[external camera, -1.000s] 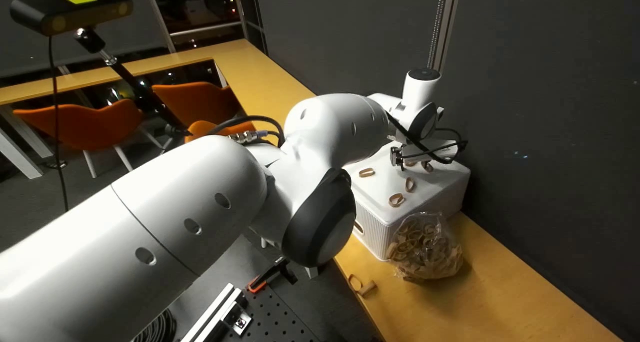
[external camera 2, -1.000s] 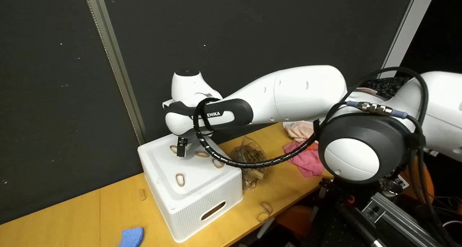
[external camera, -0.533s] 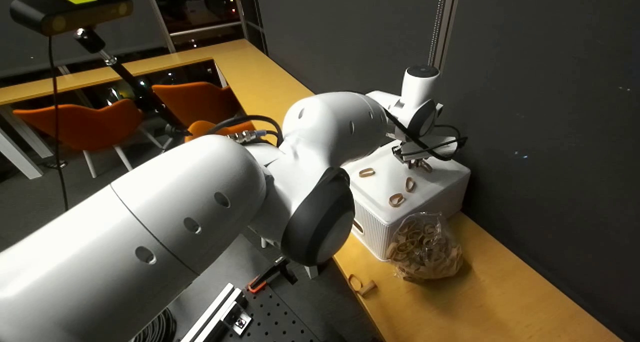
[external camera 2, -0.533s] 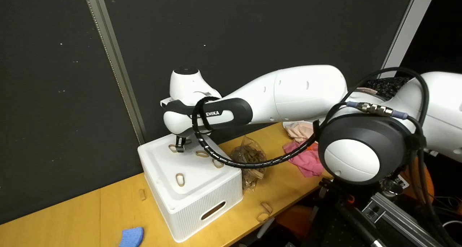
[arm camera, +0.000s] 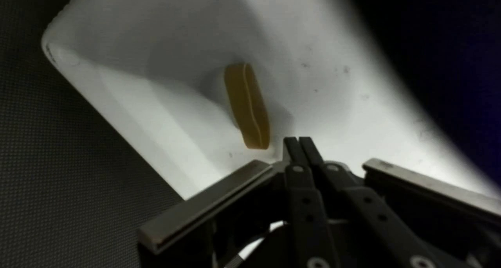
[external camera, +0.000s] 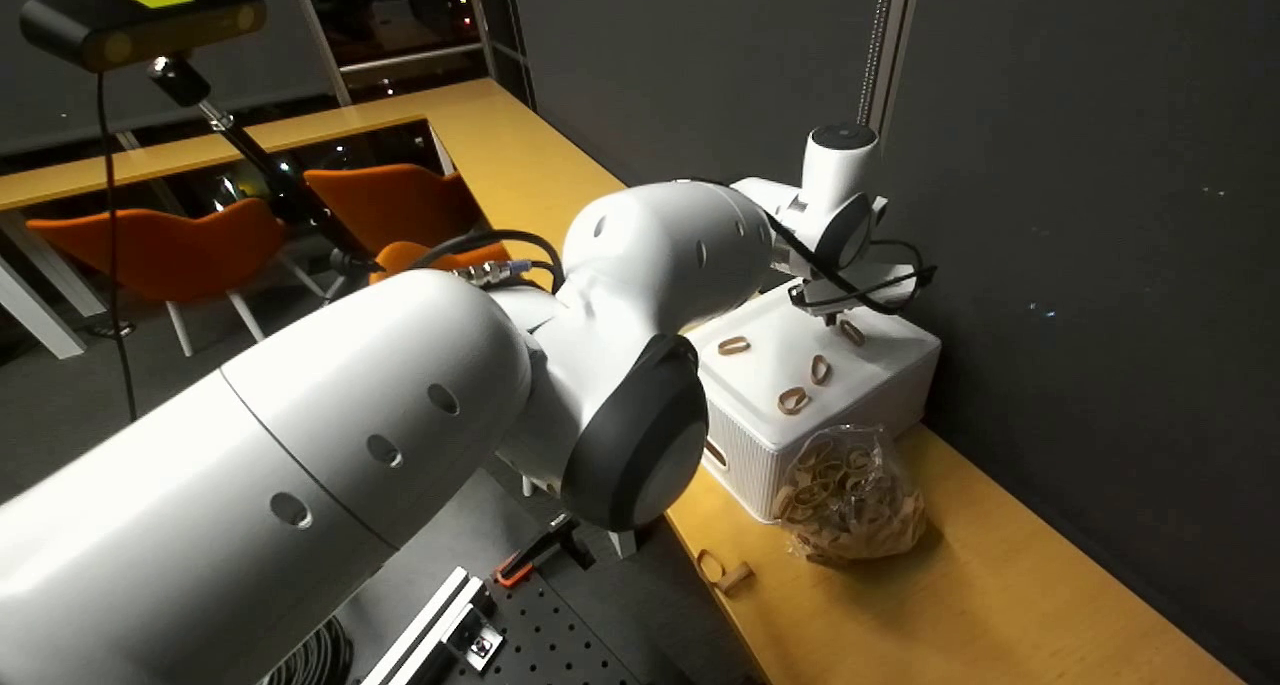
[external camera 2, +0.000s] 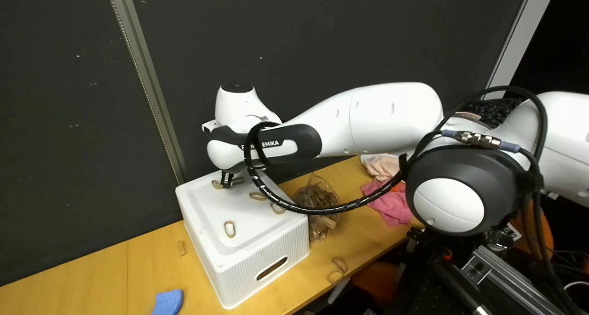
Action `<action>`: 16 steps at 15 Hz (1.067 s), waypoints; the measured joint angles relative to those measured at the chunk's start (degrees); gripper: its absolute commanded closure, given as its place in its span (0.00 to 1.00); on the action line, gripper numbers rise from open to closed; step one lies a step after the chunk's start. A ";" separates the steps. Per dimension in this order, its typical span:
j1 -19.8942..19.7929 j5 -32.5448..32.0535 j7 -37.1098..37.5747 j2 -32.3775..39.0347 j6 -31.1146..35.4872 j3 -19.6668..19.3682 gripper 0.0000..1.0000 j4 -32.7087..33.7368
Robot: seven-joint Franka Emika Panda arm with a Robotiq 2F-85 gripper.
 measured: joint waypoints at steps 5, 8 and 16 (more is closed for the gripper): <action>0.55 -0.04 0.23 -0.09 0.24 -0.25 0.99 1.27; 0.71 -0.11 0.73 0.20 -1.73 -1.17 0.99 3.59; 1.41 -1.74 6.94 -0.93 -6.78 -4.77 0.99 4.38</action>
